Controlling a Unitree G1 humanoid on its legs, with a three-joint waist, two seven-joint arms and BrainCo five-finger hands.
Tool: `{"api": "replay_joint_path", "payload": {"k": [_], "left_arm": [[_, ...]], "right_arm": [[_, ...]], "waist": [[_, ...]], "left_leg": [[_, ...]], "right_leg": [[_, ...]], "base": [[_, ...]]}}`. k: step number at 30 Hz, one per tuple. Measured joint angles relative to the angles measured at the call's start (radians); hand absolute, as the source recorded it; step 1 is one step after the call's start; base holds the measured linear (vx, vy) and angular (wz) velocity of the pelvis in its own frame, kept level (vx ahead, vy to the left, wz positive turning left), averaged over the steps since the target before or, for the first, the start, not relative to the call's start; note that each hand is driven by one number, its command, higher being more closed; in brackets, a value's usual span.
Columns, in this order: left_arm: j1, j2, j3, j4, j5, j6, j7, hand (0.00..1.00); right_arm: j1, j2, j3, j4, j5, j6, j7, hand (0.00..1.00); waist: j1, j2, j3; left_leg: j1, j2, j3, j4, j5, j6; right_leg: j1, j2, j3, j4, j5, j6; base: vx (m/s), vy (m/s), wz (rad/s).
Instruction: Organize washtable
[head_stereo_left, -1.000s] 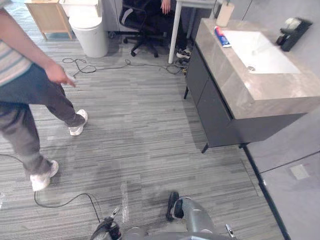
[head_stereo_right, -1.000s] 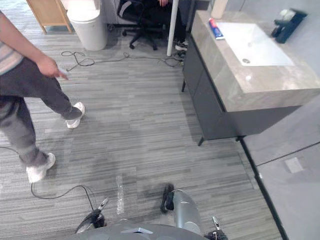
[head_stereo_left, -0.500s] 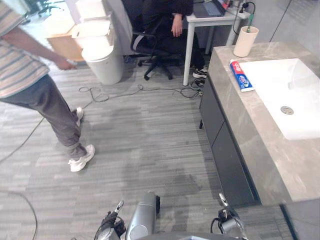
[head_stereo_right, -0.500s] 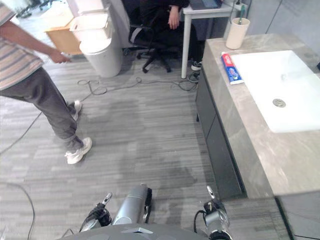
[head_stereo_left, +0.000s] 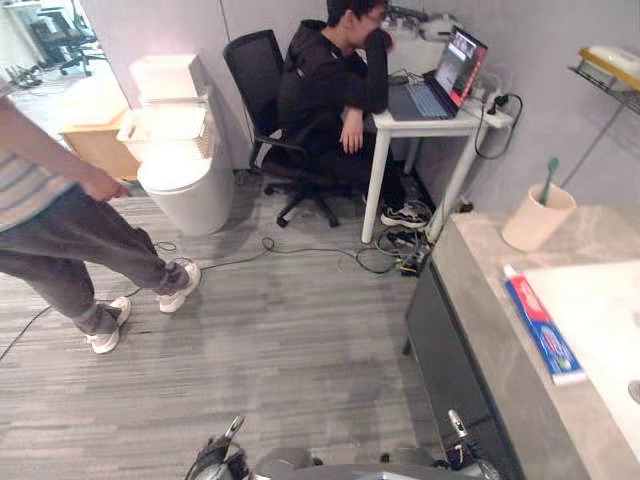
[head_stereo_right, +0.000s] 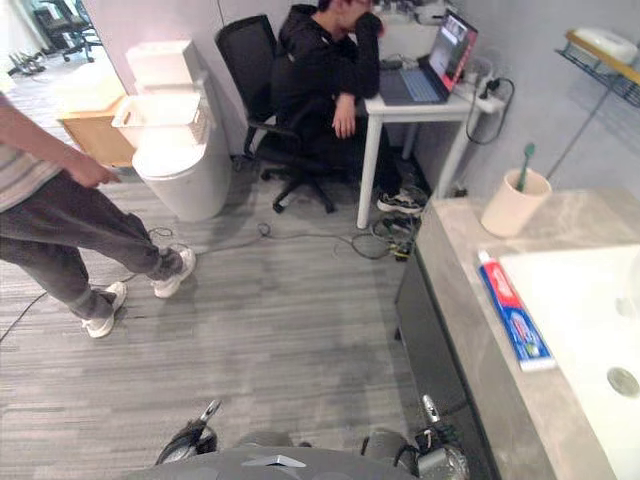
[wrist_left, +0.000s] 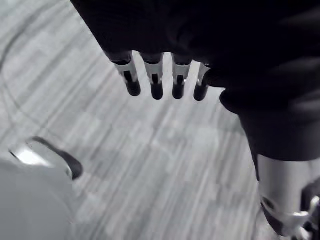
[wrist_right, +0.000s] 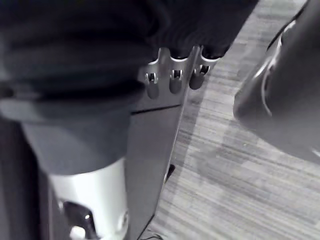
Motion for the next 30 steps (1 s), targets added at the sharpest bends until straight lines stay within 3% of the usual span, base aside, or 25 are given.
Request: {"api": "replay_joint_path", "payload": {"k": [2,3,5,8,10,11,25,28,29,30], "left_arm": [[0.008,0.004,0.009,-0.01,0.002,-0.004,-0.003,0.0],[0.02,-0.006,0.027,-0.001,0.002,-0.004,-0.001,0.0],[0.027,-0.021,0.028,-0.001,0.014,-0.006,-0.001,0.0],[0.021,-0.038,0.025,0.008,0.023,-0.011,-0.008,0.0],[0.017,-0.041,0.024,0.013,0.022,-0.011,-0.018,0.0],[0.014,0.004,-0.054,0.051,0.039,0.004,-0.028,0.0],[0.003,0.019,-0.054,0.082,0.041,0.019,-0.054,0.0],[-0.001,0.025,-0.024,0.083,0.041,0.032,-0.066,0.0],[0.003,0.015,0.031,0.083,0.04,0.04,-0.067,0.0],[0.002,0.009,0.063,0.083,0.039,0.042,-0.068,0.0]], "right_arm": [[-0.003,-0.002,0.02,0.034,-0.023,0.008,0.002,0.0],[0.001,-0.016,0.028,0.035,-0.071,0.023,0.012,0.0],[-0.011,-0.061,0.103,0.043,-0.117,0.091,0.072,0.0],[-0.029,-0.072,0.147,0.041,-0.209,0.085,0.099,0.0],[-0.028,-0.074,0.146,0.043,-0.215,0.082,0.111,0.0],[-0.035,-0.072,0.065,0.086,-0.196,0.044,0.077,0.0],[-0.049,-0.073,0.055,0.127,-0.198,0.051,0.078,0.0],[-0.056,-0.082,0.06,0.123,-0.198,0.088,0.105,0.0],[-0.058,-0.087,0.094,0.11,-0.198,0.113,0.128,0.0],[-0.062,-0.085,0.113,0.107,-0.198,0.115,0.135,0.0]], "waist": [[0.003,-0.027,-0.007],[0.003,-0.013,-0.017],[0.015,0.005,-0.029],[0.02,0.034,-0.024],[0.018,0.036,-0.025],[-0.006,0.029,-0.029],[-0.01,0.024,-0.033],[-0.023,0.029,-0.03],[-0.023,0.032,-0.029],[-0.016,0.027,-0.027]], "left_leg": [[0.029,0.001,-0.005,0.015,-0.044,-0.018],[0.031,0.03,-0.012,0.051,-0.086,-0.047],[0.04,0.06,-0.012,0.048,-0.088,-0.054],[0.054,0.081,-0.013,0.035,-0.082,-0.068],[0.055,0.085,-0.031,0.03,-0.073,-0.083],[0.075,0.076,-0.116,-0.121,-0.028,-0.106],[0.068,0.078,-0.107,-0.141,-0.019,-0.104],[0.063,0.088,-0.097,-0.099,-0.069,-0.12],[0.041,0.1,-0.073,0.023,-0.121,-0.159],[0.0,0.097,-0.058,0.15,-0.144,-0.169]], "right_leg": [[0.004,-0.001,-0.001,-0.29,0.058,-0.01],[0.011,0.038,0.01,-0.345,0.14,-0.051],[0.023,0.075,0.009,-0.389,0.138,-0.06],[0.051,0.097,-0.004,-0.417,0.13,-0.073],[0.07,0.101,-0.017,-0.437,0.128,-0.075],[0.089,0.109,-0.032,-0.56,0.205,-0.059],[0.072,0.11,-0.027,-0.559,0.201,-0.058],[0.039,0.116,0.001,-0.458,0.118,-0.066],[0.044,0.136,0.028,-0.407,0.081,-0.066],[0.046,0.131,0.039,-0.383,0.066,-0.069]], "base": [[-0.23,-0.014,0.17],[0.0,-0.131,-0.1],[0.26,-0.194,-0.19],[0.22,-0.126,-0.04],[0.12,-0.063,0.12],[0.03,-0.013,0.01],[0.0,-0.001,-0.01],[0.05,-0.063,-0.05],[0.11,-0.054,-0.01],[0.02,-0.021,-0.06]]}}
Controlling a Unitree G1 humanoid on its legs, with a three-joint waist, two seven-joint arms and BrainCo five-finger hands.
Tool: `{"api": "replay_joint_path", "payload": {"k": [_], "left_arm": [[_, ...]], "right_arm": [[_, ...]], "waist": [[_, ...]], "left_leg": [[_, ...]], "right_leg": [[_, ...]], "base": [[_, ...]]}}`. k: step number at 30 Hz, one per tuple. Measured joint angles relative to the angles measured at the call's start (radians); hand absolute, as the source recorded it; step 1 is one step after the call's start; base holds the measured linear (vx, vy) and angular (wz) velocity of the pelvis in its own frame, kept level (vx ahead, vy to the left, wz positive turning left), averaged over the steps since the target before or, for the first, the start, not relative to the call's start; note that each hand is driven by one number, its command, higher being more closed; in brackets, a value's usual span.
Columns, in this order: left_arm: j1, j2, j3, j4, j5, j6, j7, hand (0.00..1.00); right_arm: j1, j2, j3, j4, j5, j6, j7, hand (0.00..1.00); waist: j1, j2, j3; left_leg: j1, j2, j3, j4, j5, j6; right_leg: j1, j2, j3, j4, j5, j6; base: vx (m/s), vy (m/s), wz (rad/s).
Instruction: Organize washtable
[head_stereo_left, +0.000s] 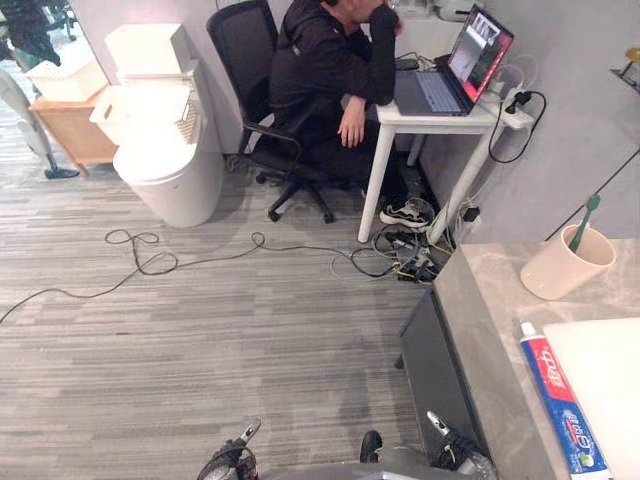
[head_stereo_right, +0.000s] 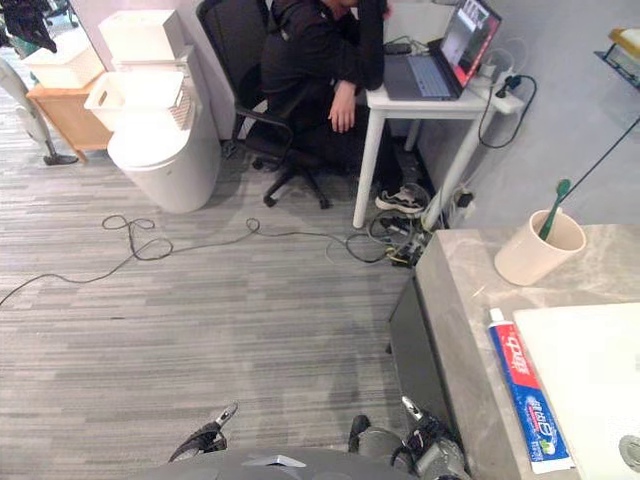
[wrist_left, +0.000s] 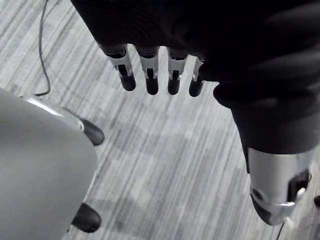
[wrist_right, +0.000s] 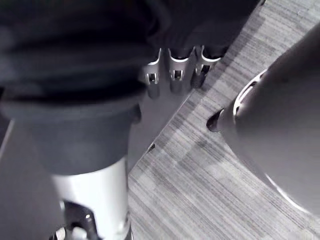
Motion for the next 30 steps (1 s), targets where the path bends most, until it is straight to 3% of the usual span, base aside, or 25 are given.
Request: {"api": "replay_joint_path", "payload": {"k": [1,2,3,4,5,6,7,9,10,12,13,15,17,18,19,20,21,24,26,28,29,30], "left_arm": [[-0.002,-0.005,0.049,-0.038,-0.01,0.002,-0.004,0.0],[0.002,-0.024,0.066,-0.062,-0.013,0.001,-0.005,0.0],[0.007,-0.026,0.067,-0.069,-0.016,0.002,-0.005,0.0],[0.035,-0.024,0.062,-0.069,-0.018,0.002,-0.004,0.0],[0.047,-0.015,0.055,-0.069,-0.021,0.003,-0.004,0.0],[0.049,-0.009,0.048,-0.067,-0.022,0.006,-0.003,0.0],[0.054,-0.006,0.047,-0.064,-0.023,0.008,-0.003,0.0],[0.082,-0.003,0.042,-0.064,-0.036,0.007,-0.001,0.0],[0.098,-0.003,0.039,-0.059,-0.036,0.008,-0.001,0.0],[0.133,-0.002,0.039,-0.017,-0.035,0.015,0.007,0.0],[0.131,0.008,0.029,0.009,-0.028,0.016,0.009,0.0],[0.12,0.061,-0.039,0.043,-0.015,0.015,0.01,0.0],[0.1,0.096,-0.12,0.053,0.014,0.015,0.006,0.0],[0.084,0.102,-0.142,0.053,0.019,0.015,0.004,0.0],[0.048,0.122,-0.2,0.046,0.044,0.01,0.001,0.0],[0.035,0.131,-0.217,0.045,0.05,0.006,0.001,0.0],[0.015,0.139,-0.251,0.044,0.05,0.004,0.001,0.0],[-0.002,0.15,-0.281,0.043,0.05,0.003,-0.002,0.0],[0.009,0.145,-0.274,0.049,0.05,0.005,-0.007,0.0],[0.03,0.122,-0.25,0.041,0.049,0.002,-0.01,0.0],[0.033,0.114,-0.233,0.042,0.049,0.003,-0.012,0.0],[0.038,0.103,-0.225,0.05,0.047,0.007,-0.015,0.0]], "right_arm": [[-0.002,-0.002,0.021,-0.005,0.001,-0.001,0.001,0.0],[-0.001,-0.018,0.056,-0.008,-0.007,0.003,0.008,0.0],[0.003,-0.023,0.075,-0.008,-0.012,0.007,0.013,0.0],[0.008,-0.024,0.111,-0.008,-0.042,0.015,0.025,0.0],[0.009,-0.025,0.141,-0.022,-0.077,0.016,0.03,0.0],[0.003,-0.024,0.154,-0.028,-0.088,0.016,0.034,0.0],[-0.003,-0.023,0.161,-0.027,-0.094,0.016,0.034,0.0],[0.001,-0.02,0.171,-0.02,-0.097,0.013,0.009,0.0],[0.001,-0.017,0.169,-0.02,-0.096,0.011,-0.003,0.0],[0.0,-0.016,0.15,-0.022,-0.097,-0.012,-0.035,0.0],[0.009,-0.021,0.114,-0.024,-0.096,-0.02,-0.048,0.0],[0.02,-0.027,0.076,0.015,-0.097,-0.026,-0.052,0.0],[0.049,-0.028,0.045,0.047,-0.097,-0.024,-0.055,0.0],[0.057,-0.029,0.03,0.047,-0.088,-0.025,-0.055,0.0],[0.057,-0.03,0.02,0.049,-0.083,-0.026,-0.056,0.0],[0.059,-0.03,0.019,0.049,-0.082,-0.026,-0.056,0.0],[0.061,-0.035,0.02,0.049,-0.081,-0.027,-0.055,0.0],[0.045,-0.04,0.022,0.048,-0.075,-0.027,-0.056,0.0],[0.035,-0.051,0.024,0.048,-0.074,-0.028,-0.056,0.0],[0.038,-0.067,0.024,0.049,-0.077,-0.029,-0.055,0.0],[0.034,-0.065,0.025,0.051,-0.077,-0.03,-0.054,0.0],[0.023,-0.067,0.033,0.057,-0.079,-0.038,-0.045,0.0]], "waist": [[0.004,0.001,0.012],[0.021,0.01,0.007],[0.032,0.013,0.007],[0.055,0.016,0.009],[0.066,0.016,0.005],[0.065,0.019,0.006],[0.065,0.017,0.006],[0.081,0.013,0.004],[0.083,0.012,0.004],[0.085,0.025,-0.004],[0.066,0.04,-0.022],[0.032,0.004,-0.025],[-0.012,0.002,-0.032],[-0.02,0.005,-0.037],[-0.026,0.011,-0.051],[-0.026,0.016,-0.054],[-0.03,0.021,-0.059],[-0.036,0.031,-0.052],[-0.035,0.04,-0.036],[-0.028,0.046,-0.013],[-0.02,0.031,-0.01],[-0.013,0.036,-0.003]], "left_leg": [[-0.132,0.0,0.04,0.322,0.027,0.022],[-0.226,0.0,0.037,0.552,0.142,0.058],[-0.254,0.0,0.039,0.626,0.216,0.058],[-0.297,-0.001,0.067,0.715,0.385,0.054],[-0.341,0.002,0.071,0.789,0.366,0.079],[-0.39,0.013,0.047,0.808,0.274,0.087],[-0.417,0.022,0.026,0.797,0.238,0.08],[-0.413,0.056,-0.099,0.55,0.131,0.029],[-0.378,0.06,-0.141,0.455,0.117,0.012],[-0.262,0.122,-0.199,0.192,0.074,-0.019],[-0.212,0.136,-0.164,0.12,-0.013,-0.095],[-0.172,0.116,-0.05,0.082,0.001,-0.052],[-0.123,0.087,0.009,0.056,-0.002,-0.013],[-0.121,0.078,0.02,0.048,-0.001,-0.002],[-0.124,0.065,0.064,0.01,0.01,0.028],[-0.125,0.063,0.083,-0.008,0.019,0.038],[-0.122,0.057,0.12,-0.044,0.041,0.055],[-0.114,0.05,0.207,-0.078,0.068,0.069],[-0.082,0.057,0.266,-0.078,0.064,0.077],[-0.033,0.045,0.285,-0.077,0.057,0.071],[-0.029,0.032,0.272,-0.076,0.053,0.078],[-0.042,-0.015,0.17,-0.107,0.045,0.097]], "right_leg": [[0.0,0.005,0.005,0.051,-0.035,-0.005],[0.016,0.02,0.025,0.091,-0.063,-0.015],[0.022,0.028,0.051,0.11,-0.076,-0.019],[0.034,0.042,0.125,0.125,-0.094,-0.034],[0.037,0.049,0.184,0.132,-0.101,-0.037],[0.031,0.063,0.211,0.136,-0.108,-0.029],[0.026,0.074,0.229,0.136,-0.108,-0.029],[0.003,0.119,0.352,0.156,-0.119,-0.011],[-0.009,0.132,0.397,0.172,-0.124,-0.002],[-0.058,0.196,0.548,0.225,-0.137,0.014],[-0.067,0.205,0.602,0.224,-0.139,0.037],[-0.032,0.154,0.688,0.154,-0.104,0.082],[0.025,0.086,0.697,0.035,-0.029,0.125],[0.033,0.067,0.7,-0.005,-0.008,0.132],[0.023,0.036,0.709,-0.084,0.068,0.129],[0.018,0.028,0.711,-0.113,0.104,0.123],[0.003,0.017,0.709,-0.157,0.165,0.114],[-0.03,0.005,0.628,-0.205,0.25,0.083],[-0.054,-0.007,0.394,-0.09,0.172,0.023],[-0.049,-0.032,0.114,0.03,0.093,0.004],[-0.047,-0.035,0.101,0.02,0.095,0.008],[-0.041,-0.024,0.124,-0.033,0.114,0.035]], "base": [[-0.09,0.028,-0.26],[-0.18,-0.002,-0.51],[-0.21,0.001,-1.13],[-0.03,0.031,-1.59],[0.05,0.052,-1.65],[0.18,0.04,-1.14],[0.1,0.041,-0.87],[0.1,0.135,-1.41],[0.14,0.225,-2.0],[0.25,0.383,-2.54],[0.26,0.457,-2.06],[0.15,0.429,-1.3],[0.11,0.394,-0.84],[0.09,0.357,-0.67],[0.05,0.296,-0.62],[0.06,0.346,-0.84],[0.02,0.224,-0.63],[0.05,0.15,-0.92],[0.14,-0.028,-0.74],[0.15,-0.166,-0.51],[0.01,-0.132,-0.86],[-0.08,-0.03,-0.89]]}}
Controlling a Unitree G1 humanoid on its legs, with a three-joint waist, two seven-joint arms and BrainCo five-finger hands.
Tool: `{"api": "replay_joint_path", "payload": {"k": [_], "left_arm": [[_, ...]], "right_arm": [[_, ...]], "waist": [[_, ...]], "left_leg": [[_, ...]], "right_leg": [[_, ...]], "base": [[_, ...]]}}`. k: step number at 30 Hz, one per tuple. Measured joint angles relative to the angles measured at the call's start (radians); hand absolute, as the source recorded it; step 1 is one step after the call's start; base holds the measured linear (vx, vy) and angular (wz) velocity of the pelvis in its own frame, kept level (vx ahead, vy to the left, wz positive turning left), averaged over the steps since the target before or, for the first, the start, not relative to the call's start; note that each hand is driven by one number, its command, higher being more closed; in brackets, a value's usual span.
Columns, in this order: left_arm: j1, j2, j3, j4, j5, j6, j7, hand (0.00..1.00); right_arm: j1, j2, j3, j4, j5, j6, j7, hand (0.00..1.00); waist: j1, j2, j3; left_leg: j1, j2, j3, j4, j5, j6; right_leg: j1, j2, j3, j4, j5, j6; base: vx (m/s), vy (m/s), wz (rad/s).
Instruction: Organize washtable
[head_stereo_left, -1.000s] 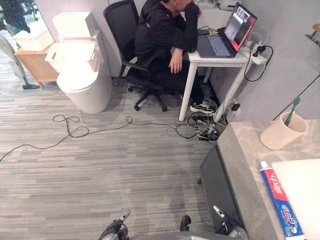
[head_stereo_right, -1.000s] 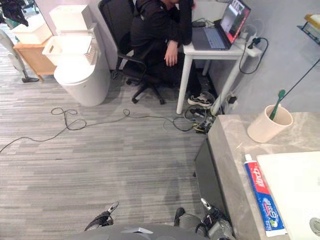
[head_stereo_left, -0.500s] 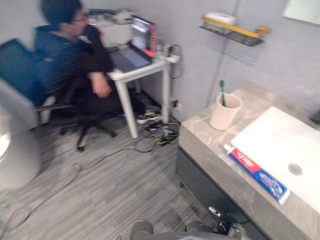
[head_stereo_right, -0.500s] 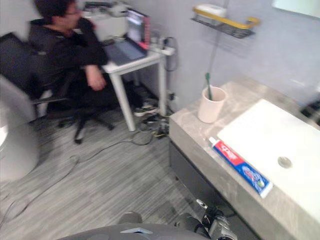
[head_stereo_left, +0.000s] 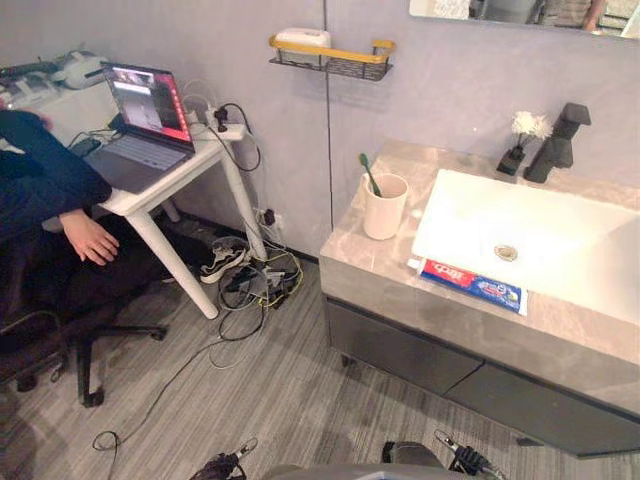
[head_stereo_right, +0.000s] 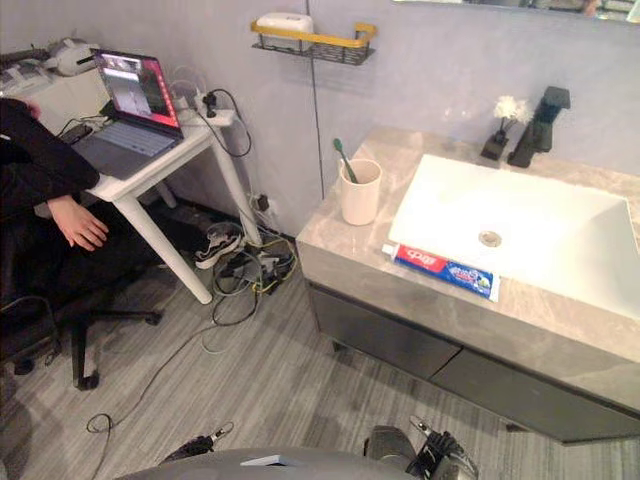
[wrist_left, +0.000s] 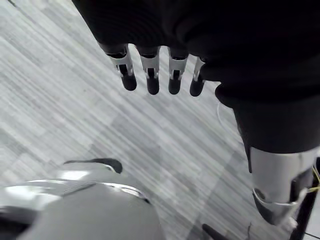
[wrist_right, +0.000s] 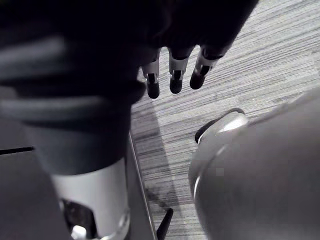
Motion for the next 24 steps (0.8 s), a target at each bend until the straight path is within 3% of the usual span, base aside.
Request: {"api": "replay_joint_path", "payload": {"k": [1,2,3,4,5,7,12,14,16,18,19,20,21,22,24], "left_arm": [[0.011,-0.002,0.001,0.001,0.0,0.001,-0.001,0.0],[0.028,-0.02,0.02,0.005,-0.003,0.0,-0.001,0.0],[0.028,-0.024,0.025,0.005,-0.009,0.001,0.001,0.0],[0.034,-0.011,0.019,-0.001,-0.018,0.0,-0.001,0.0],[0.034,-0.005,0.02,0.009,-0.019,0.0,-0.001,0.0],[0.024,-0.005,0.013,0.019,-0.019,0.0,-0.003,0.0],[-0.001,0.004,0.01,0.029,-0.019,-0.001,-0.003,0.0],[-0.003,0.005,0.011,0.027,-0.019,-0.002,-0.003,0.0],[0.005,-0.016,0.034,0.007,-0.02,-0.001,-0.002,0.0],[0.022,-0.028,0.075,-0.004,-0.028,-0.001,0.0,0.0],[0.024,-0.027,0.106,-0.02,-0.044,0.0,-0.002,0.0],[0.018,-0.034,0.116,-0.047,-0.053,-0.001,-0.001,0.0],[0.019,-0.034,0.116,-0.049,-0.059,-0.001,0.0,0.0],[0.02,-0.025,0.115,-0.048,-0.071,-0.002,0.0,0.0],[0.024,-0.032,0.108,-0.048,-0.085,-0.002,0.0,0.0]], "right_arm": [[-0.011,-0.001,0.002,0.007,-0.001,-0.002,0.001,0.0],[-0.033,-0.008,0.001,0.016,-0.009,-0.003,0.001,0.0],[-0.03,-0.013,-0.002,0.027,-0.014,-0.002,0.001,0.0],[-0.024,-0.011,-0.001,0.046,-0.039,0.008,0.0,0.0],[-0.027,-0.018,-0.001,0.052,-0.042,0.01,0.001,0.0],[-0.021,-0.022,-0.002,0.065,-0.046,0.01,0.002,0.0],[-0.017,-0.027,-0.004,0.071,-0.046,0.01,0.008,0.0],[-0.016,-0.025,-0.006,0.072,-0.046,0.009,0.008,0.0],[-0.014,-0.017,-0.02,0.064,-0.041,0.004,0.01,0.0],[0.0,-0.016,-0.01,0.03,-0.038,0.0,0.01,0.0],[0.006,-0.011,0.003,0.018,-0.038,-0.011,0.009,0.0],[0.008,-0.01,0.002,0.017,-0.038,-0.011,0.009,0.0],[0.012,-0.008,0.003,0.017,-0.038,-0.011,0.008,0.0],[0.014,0.001,-0.003,0.016,-0.038,-0.007,0.007,0.0],[0.016,-0.002,-0.036,0.017,-0.036,-0.007,0.006,0.0]], "waist": [[0.006,0.001,-0.001],[0.024,0.029,0.001],[0.021,0.015,0.01],[0.025,-0.008,0.019],[0.029,-0.004,0.026],[0.024,-0.002,0.025],[0.023,-0.006,0.027],[0.022,-0.006,0.032],[0.025,0.012,0.075],[0.025,0.008,0.076],[0.028,0.006,0.091],[0.038,-0.013,0.104],[0.045,-0.022,0.104],[0.053,-0.042,0.108],[0.045,-0.029,0.12]], "left_leg": [[0.0,-0.014,-0.027,-0.025,0.001,0.018],[-0.002,0.018,0.017,-0.048,0.022,0.023],[0.003,0.023,0.043,-0.063,0.042,0.001],[0.024,0.015,0.061,-0.084,0.056,-0.013],[0.03,0.023,0.058,-0.087,0.059,-0.016],[0.016,0.035,-0.065,-0.105,0.09,-0.017],[0.026,0.052,-0.082,-0.118,0.098,-0.031],[0.027,0.065,-0.084,-0.107,0.085,-0.052],[0.016,0.102,-0.081,0.0,0.007,-0.103],[-0.016,0.129,-0.081,0.127,-0.036,-0.133],[-0.101,0.126,-0.094,0.315,-0.01,-0.126],[-0.19,0.107,-0.111,0.459,0.083,-0.101],[-0.223,0.094,-0.11,0.489,0.127,-0.08],[-0.242,0.073,-0.099,0.481,0.101,-0.061],[-0.239,0.043,-0.103,0.275,0.069,-0.082]], "right_leg": [[0.003,0.012,0.026,-0.053,0.022,0.015],[0.003,0.022,0.004,-0.051,0.004,-0.015],[0.001,-0.005,-0.073,0.075,-0.084,-0.032],[0.056,-0.01,-0.086,-0.011,-0.126,-0.012],[0.075,0.012,-0.078,-0.058,-0.097,-0.009],[0.138,0.061,-0.056,-0.23,-0.004,-0.021],[0.197,0.089,-0.028,-0.364,0.072,-0.029],[0.201,0.096,-0.032,-0.355,0.066,-0.036],[0.21,0.123,-0.034,-0.275,0.013,-0.06],[0.2,0.144,-0.036,-0.217,-0.026,-0.072],[0.176,0.143,-0.035,-0.176,-0.051,-0.086],[0.177,0.128,-0.023,-0.177,-0.053,-0.089],[0.184,0.116,-0.014,-0.198,-0.053,-0.089],[0.211,0.088,-0.01,-0.243,-0.053,-0.088],[0.215,0.06,-0.005,-0.26,-0.045,-0.076]], "base": [[-0.08,-0.04,-1.15],[-0.04,-0.035,-1.01],[0.05,-0.11,-1.0],[0.04,-0.116,-0.7],[0.04,-0.169,-0.45],[-0.03,-0.165,-0.34],[-0.02,-0.042,-0.19],[-0.02,0.007,0.0],[-0.04,-0.001,-0.09],[-0.03,-0.009,-0.08],[-0.07,-0.033,-0.1],[-0.08,-0.028,-0.14],[0.03,-0.049,-0.28],[0.03,-0.011,-0.1],[-0.06,0.016,0.09]]}}
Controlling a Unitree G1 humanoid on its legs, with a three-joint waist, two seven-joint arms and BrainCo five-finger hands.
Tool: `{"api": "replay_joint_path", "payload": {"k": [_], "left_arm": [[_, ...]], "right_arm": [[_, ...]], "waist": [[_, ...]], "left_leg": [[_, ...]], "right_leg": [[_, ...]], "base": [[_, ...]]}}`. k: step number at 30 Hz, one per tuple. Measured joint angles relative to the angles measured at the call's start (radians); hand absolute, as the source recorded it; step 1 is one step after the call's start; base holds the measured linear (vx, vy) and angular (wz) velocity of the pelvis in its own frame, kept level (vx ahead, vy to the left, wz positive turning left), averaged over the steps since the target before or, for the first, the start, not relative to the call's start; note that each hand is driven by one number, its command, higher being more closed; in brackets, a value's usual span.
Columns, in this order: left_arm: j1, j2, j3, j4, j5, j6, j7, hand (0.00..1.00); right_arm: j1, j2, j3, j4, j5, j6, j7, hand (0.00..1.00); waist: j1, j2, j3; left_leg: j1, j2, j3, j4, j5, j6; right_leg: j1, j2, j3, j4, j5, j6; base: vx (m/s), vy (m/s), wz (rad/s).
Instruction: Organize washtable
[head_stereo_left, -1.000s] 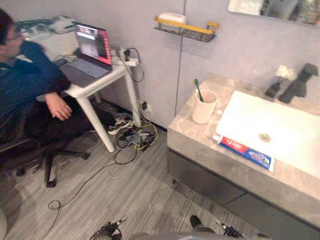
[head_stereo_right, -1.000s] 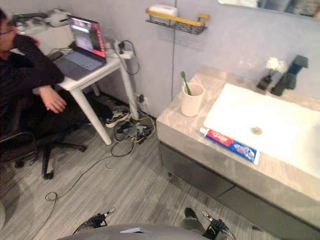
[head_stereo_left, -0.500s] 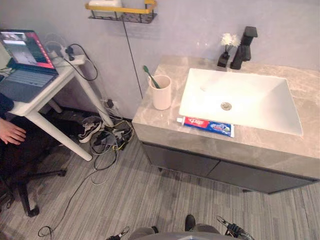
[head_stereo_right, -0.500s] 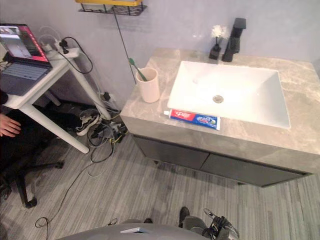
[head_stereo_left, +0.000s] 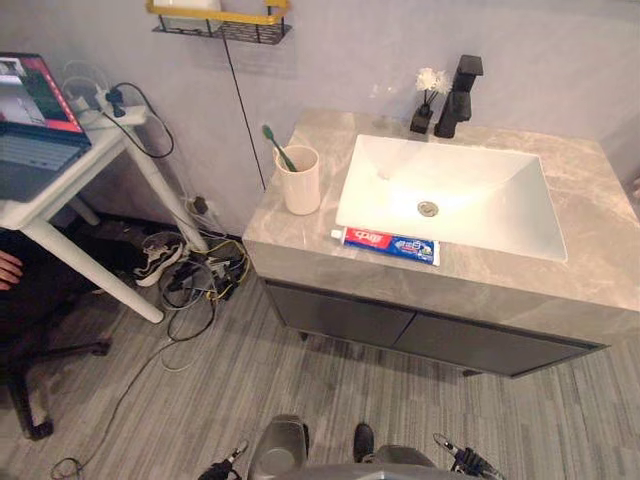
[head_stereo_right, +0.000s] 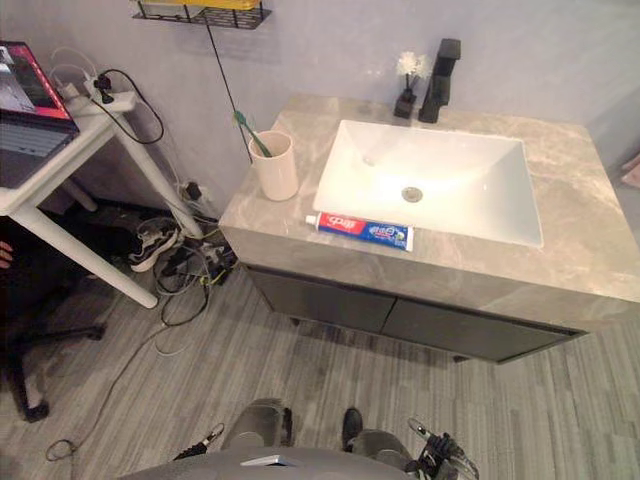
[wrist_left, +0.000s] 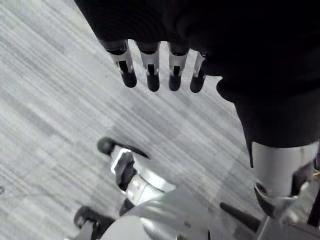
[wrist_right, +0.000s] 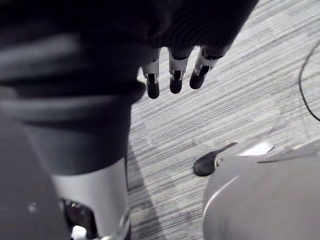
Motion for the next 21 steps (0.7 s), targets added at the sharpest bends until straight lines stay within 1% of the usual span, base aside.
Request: {"api": "replay_joint_path", "payload": {"k": [1,3,4,5,6,7,9,10,11,12,14,15,17,18,19,20,21], "left_arm": [[0.002,-0.005,0.001,-0.001,-0.001,0.0,0.0,0.0],[0.031,-0.021,0.004,0.002,-0.001,-0.001,0.0,0.0],[0.044,-0.023,0.011,0.014,-0.001,0.001,0.0,0.0],[0.052,-0.024,0.01,0.019,-0.001,0.004,0.0,0.0],[0.067,-0.028,0.008,0.041,0.001,0.005,-0.001,0.0],[0.073,-0.021,0.006,0.05,0.001,0.009,-0.003,0.0],[0.086,-0.016,-0.009,0.05,0.005,0.009,-0.001,0.0],[0.086,0.0,-0.032,0.048,0.011,0.008,-0.001,0.0],[0.076,0.016,-0.058,0.048,0.013,0.008,-0.001,0.0],[0.069,0.022,-0.066,0.048,0.013,0.008,0.0,0.0],[0.023,0.041,-0.104,0.034,0.012,0.001,0.003,0.0],[0.005,0.043,-0.122,0.023,0.011,-0.001,0.003,0.0],[-0.026,0.044,-0.145,0.005,0.011,-0.003,0.004,0.0],[-0.032,0.046,-0.165,-0.004,0.011,-0.009,0.003,0.0],[-0.032,0.048,-0.171,-0.011,0.011,-0.012,0.003,0.0],[-0.032,0.057,-0.19,-0.016,0.011,-0.015,0.003,0.0],[-0.033,0.057,-0.192,-0.015,0.011,-0.016,0.003,0.0]], "right_arm": [[0.002,-0.003,-0.008,0.001,0.0,0.0,0.0,0.0],[0.003,-0.008,-0.027,0.007,-0.001,-0.001,0.0,0.0],[-0.001,-0.006,-0.028,0.007,-0.001,-0.001,0.001,0.0],[-0.001,-0.006,-0.027,0.006,-0.002,-0.001,0.001,0.0],[0.002,-0.006,-0.026,0.007,-0.002,-0.001,0.001,0.0],[0.004,-0.005,-0.025,0.01,-0.002,-0.001,0.0,0.0],[0.009,0.001,-0.021,0.017,-0.002,0.0,0.001,0.0],[0.009,0.008,-0.017,0.018,-0.002,0.0,0.002,0.0],[0.009,0.012,-0.007,0.021,-0.003,0.0,0.002,0.0],[0.009,0.013,-0.003,0.022,-0.004,0.0,0.002,0.0],[0.001,0.013,0.002,0.021,-0.004,0.0,0.003,0.0],[-0.004,0.013,0.003,0.018,-0.004,0.0,0.003,0.0],[-0.009,0.011,0.002,0.01,-0.002,-0.001,0.004,0.0],[-0.012,0.01,0.0,0.007,-0.001,-0.002,0.003,0.0],[-0.012,0.013,-0.006,0.001,0.003,-0.003,0.005,0.0],[-0.009,0.015,-0.004,-0.02,0.001,-0.007,0.005,0.0],[-0.009,0.017,-0.002,-0.022,0.001,-0.007,0.004,0.0]], "waist": [[0.0,0.007,-0.003],[0.007,0.031,-0.016],[0.011,0.032,-0.018],[0.011,0.034,-0.023],[0.011,0.039,-0.037],[0.014,0.038,-0.053],[0.015,0.021,-0.08],[0.013,0.014,-0.097],[0.008,-0.003,-0.11],[0.008,-0.003,-0.115],[0.008,-0.002,-0.12],[0.008,0.001,-0.12],[0.007,0.011,-0.109],[0.005,0.015,-0.094],[0.001,0.013,-0.084],[-0.009,0.017,-0.063],[-0.014,0.01,-0.062]], "left_leg": [[0.002,-0.002,-0.01,-0.079,0.006,-0.004],[0.021,0.0,-0.077,-0.275,0.042,0.0],[0.024,0.003,-0.086,-0.276,0.044,0.006],[0.027,0.003,-0.084,-0.272,0.04,0.012],[0.034,0.0,-0.077,-0.278,0.05,0.017],[0.04,-0.011,-0.049,-0.277,0.057,0.019],[0.04,-0.024,-0.01,-0.282,0.057,0.019],[0.042,-0.037,0.015,-0.287,0.052,0.028],[0.057,-0.056,0.037,-0.292,0.042,0.044],[0.061,-0.063,0.048,-0.292,0.036,0.054],[0.07,-0.089,0.069,-0.283,0.018,0.094],[0.071,-0.096,0.074,-0.276,0.011,0.105],[0.096,-0.104,0.077,-0.277,0.005,0.114],[0.138,-0.105,0.078,-0.282,0.004,0.116],[0.167,-0.106,0.077,-0.283,-0.001,0.124],[0.23,-0.104,0.069,-0.281,-0.027,0.157],[0.248,-0.105,0.069,-0.281,-0.032,0.163]], "right_leg": [[-0.004,-0.003,0.001,0.0,0.008,0.012],[-0.018,0.0,0.004,0.004,0.005,0.031],[-0.018,0.001,0.025,0.015,-0.005,0.046],[-0.02,0.0,0.037,0.02,-0.01,0.054],[-0.024,-0.002,0.059,0.028,-0.021,0.071],[-0.03,-0.016,0.089,0.04,-0.032,0.088],[-0.042,-0.041,0.112,0.042,-0.038,0.099],[-0.044,-0.061,0.123,0.049,-0.045,0.112],[-0.044,-0.082,0.139,0.061,-0.055,0.129],[-0.044,-0.092,0.142,0.064,-0.062,0.135],[-0.049,-0.115,0.148,0.087,-0.082,0.153],[-0.058,-0.124,0.148,0.102,-0.086,0.158],[-0.094,-0.126,0.148,0.215,-0.103,0.167],[-0.132,-0.12,0.145,0.362,-0.107,0.166],[-0.151,-0.115,0.141,0.445,-0.106,0.165],[-0.19,-0.112,0.133,0.616,-0.122,0.152],[-0.203,-0.111,0.127,0.654,-0.136,0.148]], "base": [[-0.11,0.043,0.07],[0.03,0.118,-0.22],[0.17,0.162,-0.44],[0.25,0.2,-0.56],[0.27,0.235,-0.61],[0.28,0.244,-0.61],[0.28,0.196,-0.46],[0.37,0.2,-0.42],[0.34,0.171,-0.3],[0.34,0.148,-0.26],[0.33,0.127,-0.17],[0.32,0.1,-0.11],[0.23,0.067,-0.1],[0.16,0.039,-0.12],[0.24,0.025,-0.11],[0.2,0.004,0.0],[0.13,-0.02,0.11]]}}
